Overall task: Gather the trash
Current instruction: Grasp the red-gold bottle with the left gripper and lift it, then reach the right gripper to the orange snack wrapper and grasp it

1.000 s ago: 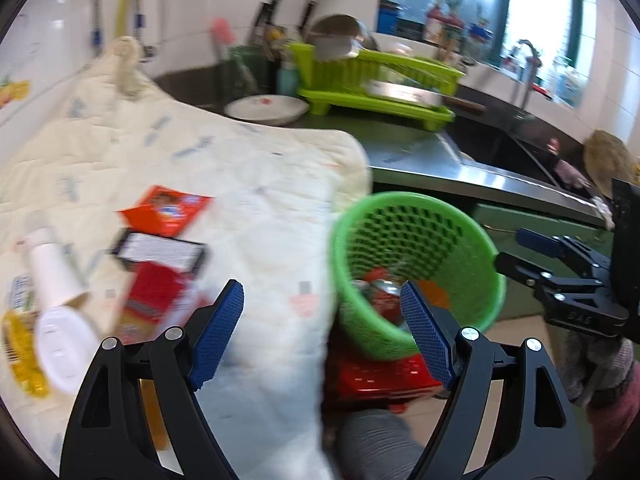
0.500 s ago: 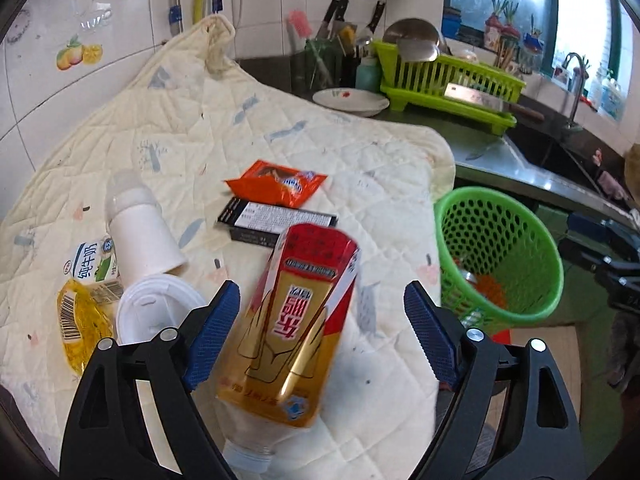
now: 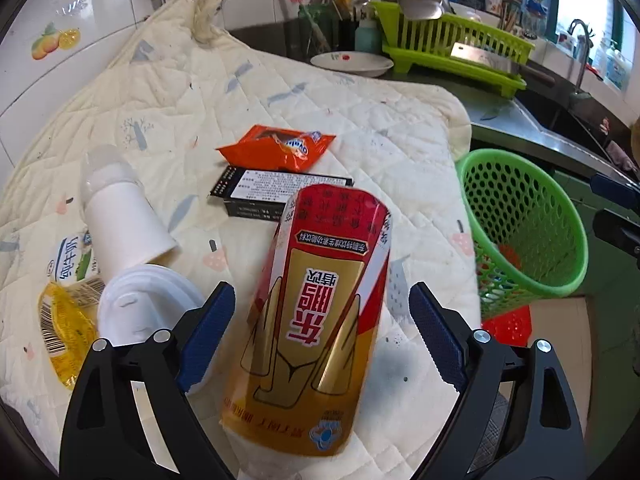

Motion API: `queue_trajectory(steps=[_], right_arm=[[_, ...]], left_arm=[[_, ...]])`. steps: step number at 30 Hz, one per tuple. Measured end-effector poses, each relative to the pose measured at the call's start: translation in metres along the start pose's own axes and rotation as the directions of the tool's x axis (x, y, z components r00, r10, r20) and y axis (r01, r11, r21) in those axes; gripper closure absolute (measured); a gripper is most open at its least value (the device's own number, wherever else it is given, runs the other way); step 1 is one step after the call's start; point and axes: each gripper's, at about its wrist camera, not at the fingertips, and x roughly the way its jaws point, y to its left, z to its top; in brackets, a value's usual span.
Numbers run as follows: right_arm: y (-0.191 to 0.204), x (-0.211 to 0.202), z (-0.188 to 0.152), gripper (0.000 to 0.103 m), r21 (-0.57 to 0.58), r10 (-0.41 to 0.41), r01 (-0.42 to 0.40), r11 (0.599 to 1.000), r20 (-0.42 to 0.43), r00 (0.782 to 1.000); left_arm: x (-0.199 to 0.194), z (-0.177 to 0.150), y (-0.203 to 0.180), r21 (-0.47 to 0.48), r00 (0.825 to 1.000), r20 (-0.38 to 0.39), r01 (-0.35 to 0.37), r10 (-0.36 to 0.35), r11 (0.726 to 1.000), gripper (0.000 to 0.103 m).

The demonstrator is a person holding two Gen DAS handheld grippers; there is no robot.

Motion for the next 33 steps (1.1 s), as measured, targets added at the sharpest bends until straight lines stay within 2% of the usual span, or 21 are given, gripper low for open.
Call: queue_trajectory(steps=[6, 8, 15, 22, 30, 33], right_arm=[[0.004, 0.009, 0.002, 0.019, -0.015, 0.009, -0.01, 1.0, -0.022, 1.0], [0.005, 0.012, 0.002, 0.019, -0.013, 0.01, -0.011, 1.0, -0.027, 1.0], [0.009, 0.024, 0.006, 0.019, -0.025, 0.029, -0.03, 0.999, -0.051, 0.998], [0.018, 0.042, 0.017, 0.019, -0.047, 0.078, -0.082, 0.996, -0.083, 0.994], [0.039, 0.087, 0.059, 0.019, -0.086, 0.182, -0.194, 0.977, -0.135, 0.974], [0.047, 0.11, 0.076, 0.019, -0.103, 0.206, -0.224, 0.969, -0.157, 0.966]], left_arm=[[0.01, -0.001, 0.0, 0.005, 1.0, -0.009, 0.003, -0.003, 1.0, 0.018], [0.012, -0.002, -0.002, 0.014, 1.0, -0.011, -0.002, 0.003, 1.0, 0.031], [-0.001, -0.007, 0.003, -0.008, 1.0, 0.028, -0.008, 0.009, 1.0, 0.033], [-0.038, -0.014, 0.016, -0.078, 0.997, 0.072, -0.015, 0.021, 0.997, 0.035], [-0.072, -0.024, 0.042, -0.172, 0.993, 0.1, -0.038, 0.056, 0.984, 0.035], [-0.078, -0.03, 0.052, -0.209, 0.994, 0.106, -0.018, 0.041, 0.978, 0.035]])
